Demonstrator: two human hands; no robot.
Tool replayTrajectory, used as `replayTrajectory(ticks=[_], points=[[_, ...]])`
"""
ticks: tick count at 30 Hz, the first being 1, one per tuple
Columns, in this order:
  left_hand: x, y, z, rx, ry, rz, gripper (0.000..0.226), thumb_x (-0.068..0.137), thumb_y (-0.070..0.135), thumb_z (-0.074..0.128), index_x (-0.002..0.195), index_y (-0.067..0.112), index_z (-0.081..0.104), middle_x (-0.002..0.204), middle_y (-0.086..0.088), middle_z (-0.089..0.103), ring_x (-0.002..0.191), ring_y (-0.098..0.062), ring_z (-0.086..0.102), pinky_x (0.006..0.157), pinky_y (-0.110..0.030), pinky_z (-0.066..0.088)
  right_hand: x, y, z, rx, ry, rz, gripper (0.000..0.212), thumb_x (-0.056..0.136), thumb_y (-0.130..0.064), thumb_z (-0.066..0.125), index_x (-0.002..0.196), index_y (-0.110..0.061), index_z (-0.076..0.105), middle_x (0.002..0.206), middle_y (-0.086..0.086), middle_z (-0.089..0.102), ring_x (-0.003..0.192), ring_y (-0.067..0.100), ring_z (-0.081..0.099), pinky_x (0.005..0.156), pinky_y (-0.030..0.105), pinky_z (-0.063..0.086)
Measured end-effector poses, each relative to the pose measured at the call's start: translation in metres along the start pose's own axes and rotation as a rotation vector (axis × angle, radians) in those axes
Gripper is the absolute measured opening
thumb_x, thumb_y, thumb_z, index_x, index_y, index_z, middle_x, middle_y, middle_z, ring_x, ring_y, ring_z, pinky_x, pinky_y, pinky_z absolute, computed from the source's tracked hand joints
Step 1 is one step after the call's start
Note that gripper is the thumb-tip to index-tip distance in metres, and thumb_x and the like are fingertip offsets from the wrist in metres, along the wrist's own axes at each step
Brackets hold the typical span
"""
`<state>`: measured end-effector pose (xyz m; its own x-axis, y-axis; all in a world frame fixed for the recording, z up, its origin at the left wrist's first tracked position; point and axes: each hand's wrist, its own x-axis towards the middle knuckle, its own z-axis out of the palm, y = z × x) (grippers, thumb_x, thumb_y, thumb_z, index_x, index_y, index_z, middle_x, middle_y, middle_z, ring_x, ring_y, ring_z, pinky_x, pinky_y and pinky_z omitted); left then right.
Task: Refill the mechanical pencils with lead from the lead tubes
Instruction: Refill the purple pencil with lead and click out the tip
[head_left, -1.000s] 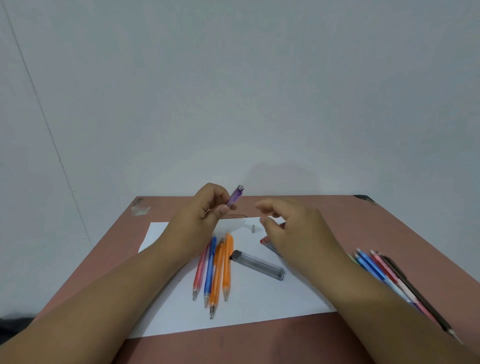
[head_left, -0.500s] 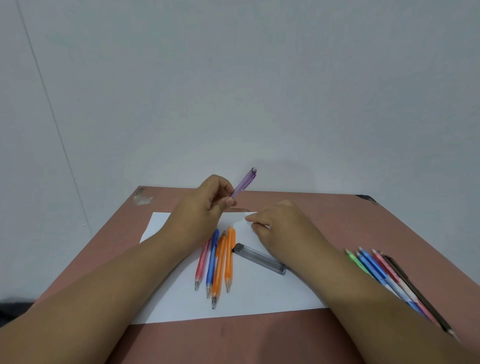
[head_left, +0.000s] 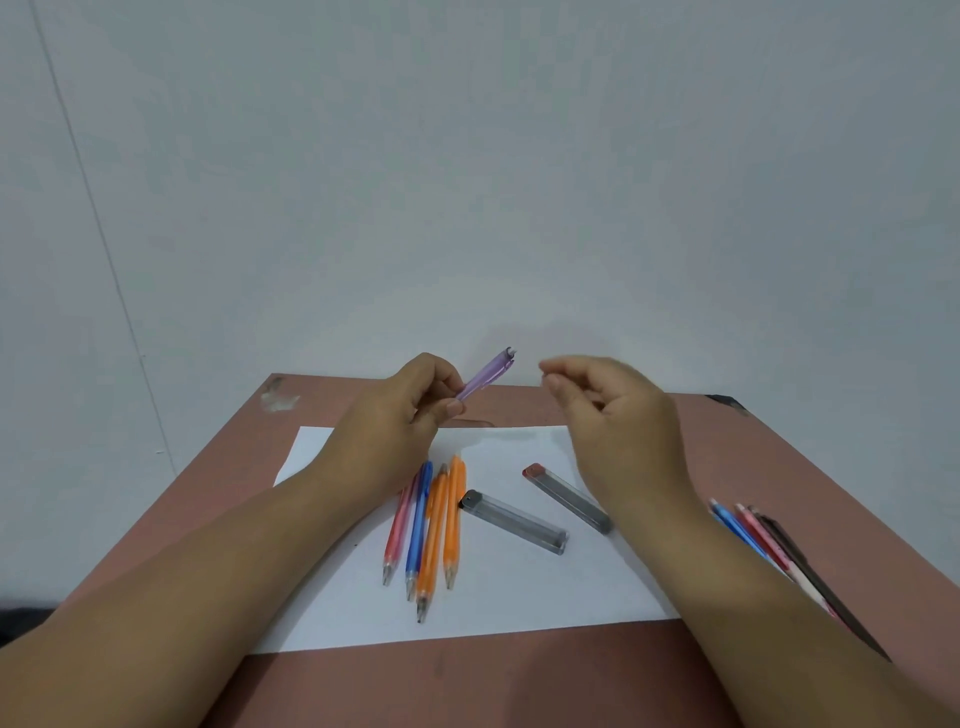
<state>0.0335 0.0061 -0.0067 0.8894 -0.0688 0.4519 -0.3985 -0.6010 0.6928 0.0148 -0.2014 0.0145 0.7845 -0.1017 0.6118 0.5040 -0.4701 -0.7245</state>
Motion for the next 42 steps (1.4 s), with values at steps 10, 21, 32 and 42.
replayTrajectory(ticks=[10,21,32,42], points=[[-0.002,0.004,0.001,0.041,-0.024,0.054,0.026,0.101,0.024,0.059,0.091,0.046,0.052,0.091,0.025,0.064,0.088,0.003,0.06,0.07,-0.014,0.043,-0.007,-0.011,0.001,0.219,0.055,-0.082,0.021,0.097,-0.008,0.067,0.107,-0.023,0.077,0.103,-0.014,0.075,0.105,0.007,0.069,0.091,0.022,0.055],[-0.001,0.003,0.001,0.041,-0.026,0.079,0.026,0.101,0.023,0.059,0.09,0.046,0.053,0.094,0.023,0.064,0.09,-0.003,0.062,0.071,-0.017,0.046,-0.008,-0.015,0.0,0.291,0.013,-0.045,0.022,0.097,-0.004,0.064,0.104,-0.021,0.077,0.101,-0.011,0.075,0.097,0.003,0.071,0.083,0.014,0.055],[-0.001,0.001,0.0,0.038,-0.026,0.067,0.025,0.101,0.023,0.059,0.091,0.046,0.054,0.095,0.02,0.066,0.09,-0.004,0.062,0.07,-0.016,0.046,-0.008,-0.009,0.0,0.071,0.024,-0.204,0.02,0.095,-0.003,0.068,0.106,-0.015,0.079,0.101,-0.007,0.075,0.099,0.002,0.067,0.078,0.004,0.048],[-0.006,0.01,0.0,0.041,-0.021,0.102,0.02,0.1,0.024,0.06,0.099,0.044,0.057,0.097,0.015,0.069,0.091,-0.008,0.063,0.075,-0.024,0.054,-0.007,-0.017,-0.003,0.429,-0.01,0.204,0.023,0.094,-0.016,0.072,0.114,-0.026,0.075,0.101,-0.009,0.078,0.096,0.009,0.074,0.09,0.028,0.059]])
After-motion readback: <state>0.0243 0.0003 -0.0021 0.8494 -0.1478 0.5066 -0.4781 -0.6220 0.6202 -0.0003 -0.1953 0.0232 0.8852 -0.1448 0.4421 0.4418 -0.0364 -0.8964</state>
